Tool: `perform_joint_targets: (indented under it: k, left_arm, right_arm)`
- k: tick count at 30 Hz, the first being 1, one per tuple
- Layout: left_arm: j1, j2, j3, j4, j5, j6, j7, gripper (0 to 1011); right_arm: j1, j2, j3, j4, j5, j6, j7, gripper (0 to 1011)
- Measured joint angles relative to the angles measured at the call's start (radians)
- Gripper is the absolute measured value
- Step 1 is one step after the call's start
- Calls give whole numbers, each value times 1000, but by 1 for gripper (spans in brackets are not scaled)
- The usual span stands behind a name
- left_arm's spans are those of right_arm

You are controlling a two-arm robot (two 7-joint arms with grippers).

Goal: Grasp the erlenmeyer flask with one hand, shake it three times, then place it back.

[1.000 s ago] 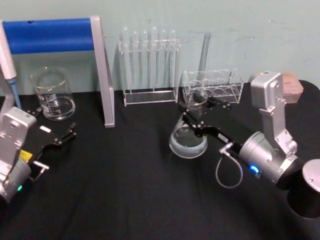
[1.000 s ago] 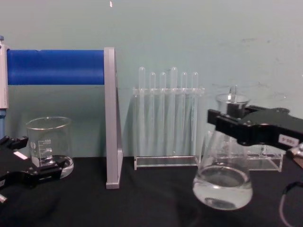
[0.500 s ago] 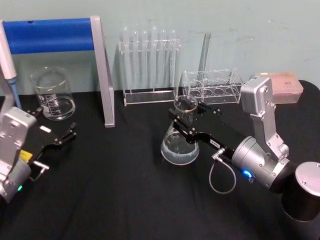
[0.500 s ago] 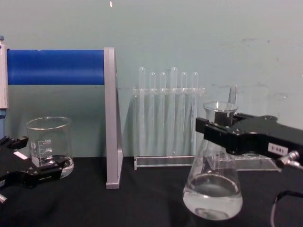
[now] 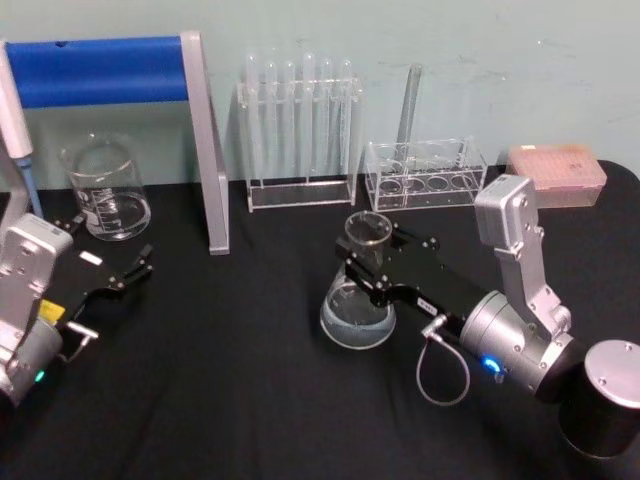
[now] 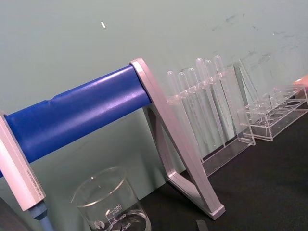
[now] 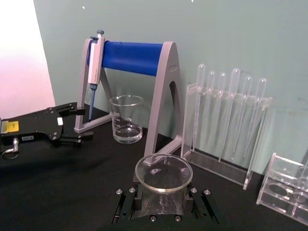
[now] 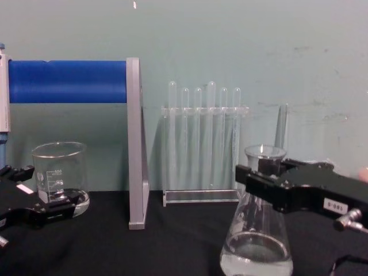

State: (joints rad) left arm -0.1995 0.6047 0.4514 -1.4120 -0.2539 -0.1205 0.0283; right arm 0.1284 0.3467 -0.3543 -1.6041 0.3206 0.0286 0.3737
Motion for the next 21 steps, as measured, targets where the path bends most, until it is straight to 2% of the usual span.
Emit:
perform_joint_targets:
  k: [21]
  left_arm:
    - [0,0,0,0,0,0,0,1001]
  right_arm:
    - [-6,-5,-28,54,2,-20,14,450]
